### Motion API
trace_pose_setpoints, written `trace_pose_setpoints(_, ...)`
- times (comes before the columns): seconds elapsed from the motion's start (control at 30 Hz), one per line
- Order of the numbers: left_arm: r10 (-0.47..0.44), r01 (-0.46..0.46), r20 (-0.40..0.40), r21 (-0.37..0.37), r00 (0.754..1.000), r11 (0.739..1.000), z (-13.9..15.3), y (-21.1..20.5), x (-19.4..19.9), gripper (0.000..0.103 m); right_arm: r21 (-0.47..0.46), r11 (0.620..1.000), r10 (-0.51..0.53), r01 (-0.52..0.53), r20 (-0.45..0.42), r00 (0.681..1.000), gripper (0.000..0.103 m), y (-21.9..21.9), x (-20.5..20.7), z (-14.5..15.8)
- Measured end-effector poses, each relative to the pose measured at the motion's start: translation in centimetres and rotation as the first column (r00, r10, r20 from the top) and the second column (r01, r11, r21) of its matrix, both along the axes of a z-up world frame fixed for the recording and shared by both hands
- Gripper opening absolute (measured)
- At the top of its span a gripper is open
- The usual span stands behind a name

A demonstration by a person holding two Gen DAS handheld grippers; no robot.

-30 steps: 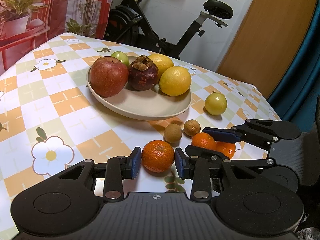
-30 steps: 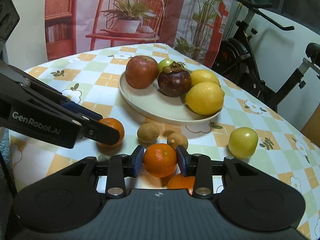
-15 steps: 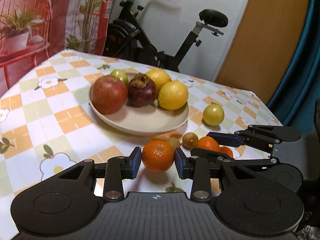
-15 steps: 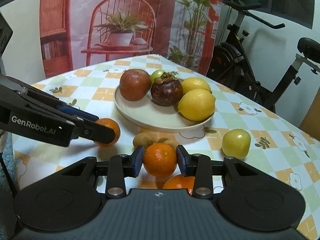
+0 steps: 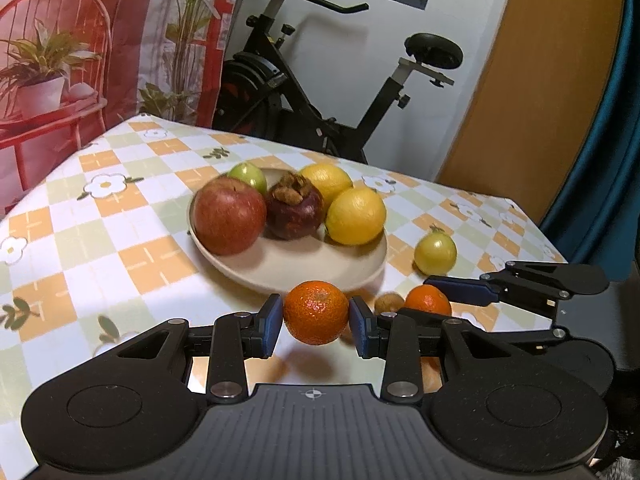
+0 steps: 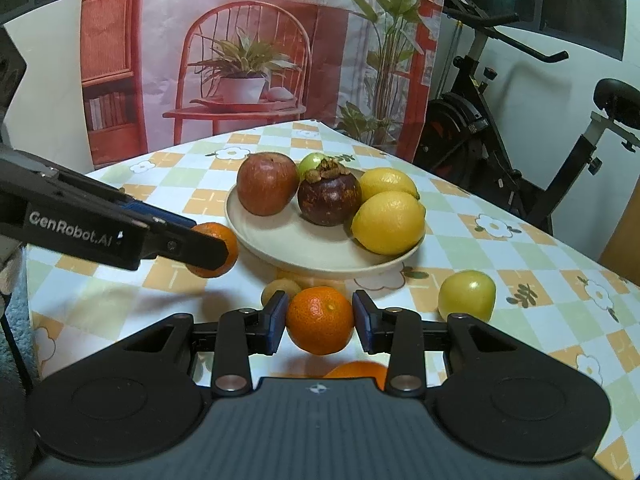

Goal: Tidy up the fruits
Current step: 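Carry both mandarins onto the plate and open both grippers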

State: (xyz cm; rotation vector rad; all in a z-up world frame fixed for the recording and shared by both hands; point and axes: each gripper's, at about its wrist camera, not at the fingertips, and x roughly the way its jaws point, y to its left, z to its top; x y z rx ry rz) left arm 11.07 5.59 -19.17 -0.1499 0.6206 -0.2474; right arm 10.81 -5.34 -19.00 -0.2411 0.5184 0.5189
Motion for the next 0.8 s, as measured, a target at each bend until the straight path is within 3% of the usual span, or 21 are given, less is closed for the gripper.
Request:
trace_pose_setpoints(0.33, 0.040, -0.040, -0.018, -0.010, 0.999, 0.999, 0.5, 0.8, 3.6, 0.038, -0.053, 0.997, 0.056, -0.055, 0.032, 0.998, 0.038, 0.8, 2.8, 1.8)
trace_pose_setpoints(0.8, 0.076, -0.075, -0.060, 0.022, 0.995, 0.997, -0.4, 1.0, 6.6, 0.038, -0.110, 0.992, 0.067, -0.069, -0.022, 0.998, 0.038, 2.8, 8.1, 0.7)
